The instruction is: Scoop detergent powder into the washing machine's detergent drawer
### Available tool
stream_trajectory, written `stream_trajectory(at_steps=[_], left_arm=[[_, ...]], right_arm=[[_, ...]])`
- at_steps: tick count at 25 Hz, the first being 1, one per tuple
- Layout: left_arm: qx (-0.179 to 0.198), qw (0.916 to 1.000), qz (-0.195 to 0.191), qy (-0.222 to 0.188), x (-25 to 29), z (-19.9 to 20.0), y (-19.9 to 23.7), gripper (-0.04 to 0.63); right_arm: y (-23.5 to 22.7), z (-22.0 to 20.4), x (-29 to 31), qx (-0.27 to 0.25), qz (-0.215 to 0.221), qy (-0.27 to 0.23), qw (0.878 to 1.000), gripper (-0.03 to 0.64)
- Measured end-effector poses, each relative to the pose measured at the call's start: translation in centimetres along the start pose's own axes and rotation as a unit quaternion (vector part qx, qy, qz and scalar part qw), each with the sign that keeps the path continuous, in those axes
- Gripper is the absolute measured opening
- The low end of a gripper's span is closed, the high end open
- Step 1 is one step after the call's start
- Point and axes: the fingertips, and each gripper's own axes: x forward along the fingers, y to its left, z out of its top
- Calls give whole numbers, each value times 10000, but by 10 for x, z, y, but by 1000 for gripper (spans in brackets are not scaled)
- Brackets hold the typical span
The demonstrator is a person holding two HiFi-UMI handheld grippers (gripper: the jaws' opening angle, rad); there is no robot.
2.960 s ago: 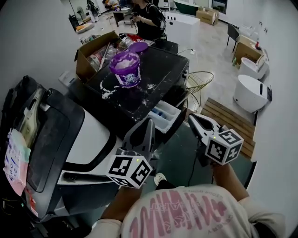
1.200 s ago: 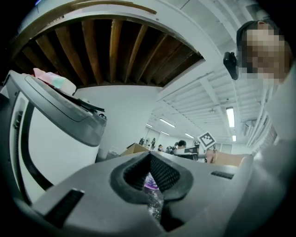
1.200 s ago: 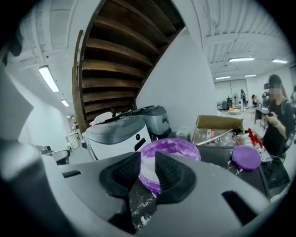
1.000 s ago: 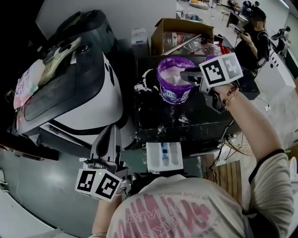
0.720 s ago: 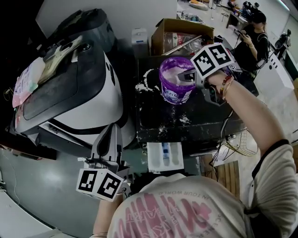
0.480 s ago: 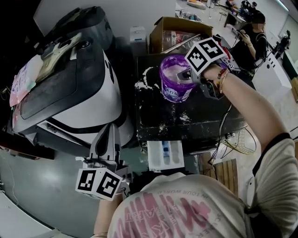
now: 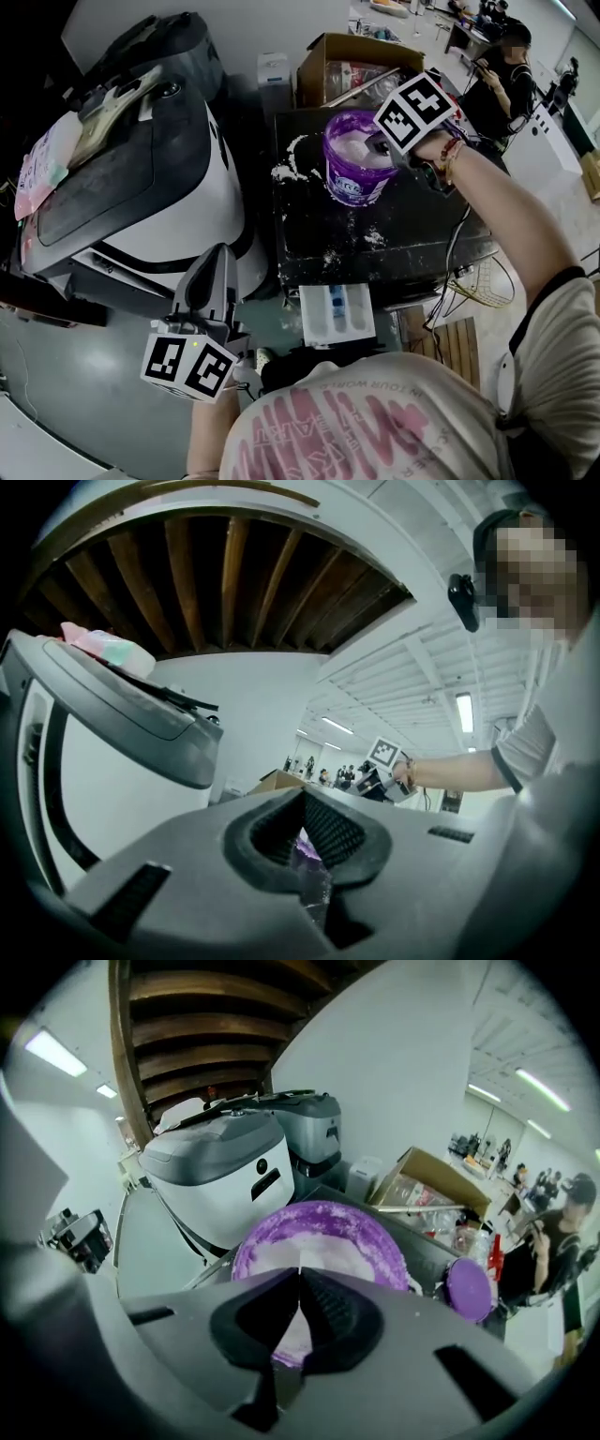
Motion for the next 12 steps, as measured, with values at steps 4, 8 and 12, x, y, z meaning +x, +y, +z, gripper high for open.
stream_trajectory(at_steps=[4,8,12], left_arm=[[97,9993,-326,139,2,0,-5,3],[247,9987,-404,193,5,-1,-8,3],[140,9990,-351,221,2,-3,-4,3]], right_arm=[[-11,11,-17,-266,-249,-239,9991,5],[-29,13,-18,-968,-855,-11,9916,5],[-34,7,-13,-1253,-1021,209,9866,5]])
